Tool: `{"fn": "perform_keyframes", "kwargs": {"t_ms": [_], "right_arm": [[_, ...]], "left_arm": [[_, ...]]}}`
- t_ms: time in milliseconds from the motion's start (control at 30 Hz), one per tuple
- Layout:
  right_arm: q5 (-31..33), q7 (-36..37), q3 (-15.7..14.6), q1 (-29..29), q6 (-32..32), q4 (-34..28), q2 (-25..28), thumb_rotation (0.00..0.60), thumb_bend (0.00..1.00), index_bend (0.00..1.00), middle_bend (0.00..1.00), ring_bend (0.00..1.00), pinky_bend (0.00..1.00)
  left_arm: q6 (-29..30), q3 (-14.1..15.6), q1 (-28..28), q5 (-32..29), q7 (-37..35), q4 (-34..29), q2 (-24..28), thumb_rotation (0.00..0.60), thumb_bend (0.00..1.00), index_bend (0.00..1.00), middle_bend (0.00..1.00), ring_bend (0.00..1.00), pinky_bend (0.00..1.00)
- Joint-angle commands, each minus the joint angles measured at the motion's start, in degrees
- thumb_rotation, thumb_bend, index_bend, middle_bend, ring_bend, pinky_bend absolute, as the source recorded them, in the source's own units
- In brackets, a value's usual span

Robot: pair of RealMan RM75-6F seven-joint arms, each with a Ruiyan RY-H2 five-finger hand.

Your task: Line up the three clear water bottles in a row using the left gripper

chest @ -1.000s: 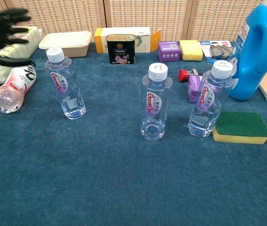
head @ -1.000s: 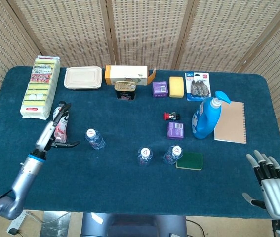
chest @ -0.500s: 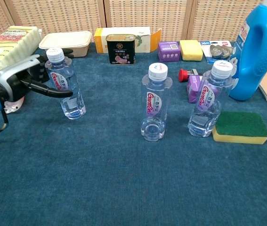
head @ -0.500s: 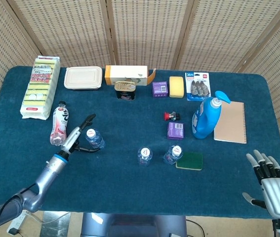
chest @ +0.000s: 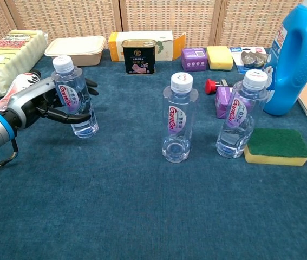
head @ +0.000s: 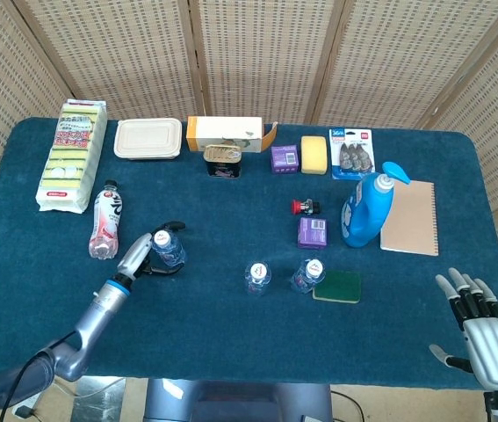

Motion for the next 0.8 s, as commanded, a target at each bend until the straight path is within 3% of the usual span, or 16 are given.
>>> {"fn": "perform_keyframes", "kwargs": {"t_ms": [33, 467, 800], "right_arm": [[0.04, 0.01, -0.01, 0.02, -0.06, -0.03, 0.02, 0.6, 0.0, 0.0, 0.0, 0.0, 0.0], [0.19, -0.62, 0.01, 0.11, -0.23, -0.23, -0.22, 0.6, 0.0, 0.0, 0.0, 0.0, 0.0], [0.23, -0.1, 0.03, 0.08, -0.06, -0.07, -0.08, 0.6, 0.0, 0.0, 0.0, 0.0, 0.0]], "left_arm": [[0.79, -0.43, 0.38, -0.36, 1.18, 0.14, -0.45, 0.6, 0.27, 0.47, 0.44, 0.39, 0.44], [5.79, 2.81, 0.53, 5.62, 7.11, -7.46, 1.51, 0.6, 0.27, 0.5, 0.47, 0.4, 0.44], [4.09, 3.65, -0.61, 6.15, 15.01, -9.07, -1.49, 0.6, 0.26, 0.5, 0.47, 0.4, 0.44]]}}
